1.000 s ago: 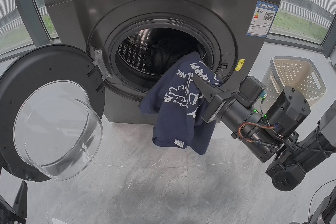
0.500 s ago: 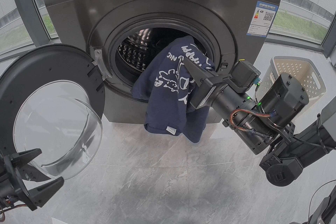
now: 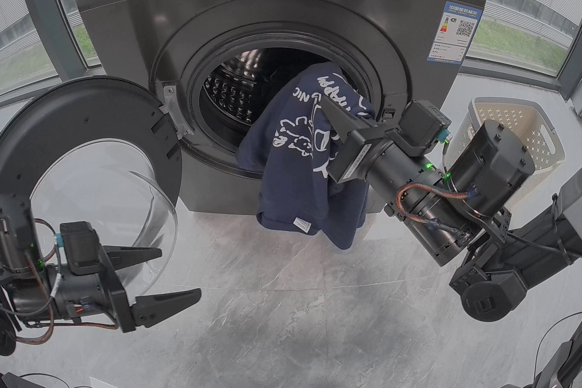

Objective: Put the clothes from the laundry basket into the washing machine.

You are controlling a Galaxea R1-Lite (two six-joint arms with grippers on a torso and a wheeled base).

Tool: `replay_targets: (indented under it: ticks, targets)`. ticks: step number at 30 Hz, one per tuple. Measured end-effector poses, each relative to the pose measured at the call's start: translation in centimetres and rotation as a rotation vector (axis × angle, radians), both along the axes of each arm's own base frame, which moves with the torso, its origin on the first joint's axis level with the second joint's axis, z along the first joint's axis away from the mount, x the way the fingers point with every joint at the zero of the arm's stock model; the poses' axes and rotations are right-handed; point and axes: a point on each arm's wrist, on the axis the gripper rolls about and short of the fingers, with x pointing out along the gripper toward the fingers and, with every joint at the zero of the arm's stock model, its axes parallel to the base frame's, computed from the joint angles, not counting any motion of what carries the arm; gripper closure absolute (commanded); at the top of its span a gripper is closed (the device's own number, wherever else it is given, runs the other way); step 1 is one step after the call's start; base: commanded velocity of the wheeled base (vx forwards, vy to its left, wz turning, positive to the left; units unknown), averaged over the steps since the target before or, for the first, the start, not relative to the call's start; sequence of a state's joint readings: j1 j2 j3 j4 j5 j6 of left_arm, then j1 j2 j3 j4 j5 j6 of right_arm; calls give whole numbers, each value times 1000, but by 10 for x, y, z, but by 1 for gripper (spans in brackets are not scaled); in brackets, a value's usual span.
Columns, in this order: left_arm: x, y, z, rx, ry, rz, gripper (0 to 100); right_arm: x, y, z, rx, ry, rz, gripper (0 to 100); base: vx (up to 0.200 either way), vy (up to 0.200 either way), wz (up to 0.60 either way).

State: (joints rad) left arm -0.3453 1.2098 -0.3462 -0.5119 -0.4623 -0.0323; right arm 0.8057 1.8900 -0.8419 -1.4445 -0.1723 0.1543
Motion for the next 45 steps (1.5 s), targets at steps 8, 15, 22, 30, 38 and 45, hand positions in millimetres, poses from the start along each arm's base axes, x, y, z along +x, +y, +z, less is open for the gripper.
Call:
replay_targets:
  ticks: [8,15,22,30,38,45]
  targets:
    - [38,-26,-11,25,42,-3,0,-7,3,-2,-7,5,18,100,0,0,0]
    - [64,-46,-13,-4,23,52,0,-11,3,1,-1,0,24,100,0,0,0]
    - [84,-59,-23,-4,-16,127,0,-14,0,5,7,-8,25,100,0,0,0]
    - [103,-71,-49,10,7,136,0,-18,-2,8,9,-11,34,100,0,0,0]
    - [123,-82,-66,7,8,131,0,-21,-2,9,9,-11,42,100,0,0,0]
    - [150,-91,-80,-16,-31,142,0,-23,-3,9,9,-11,45,100,0,0,0]
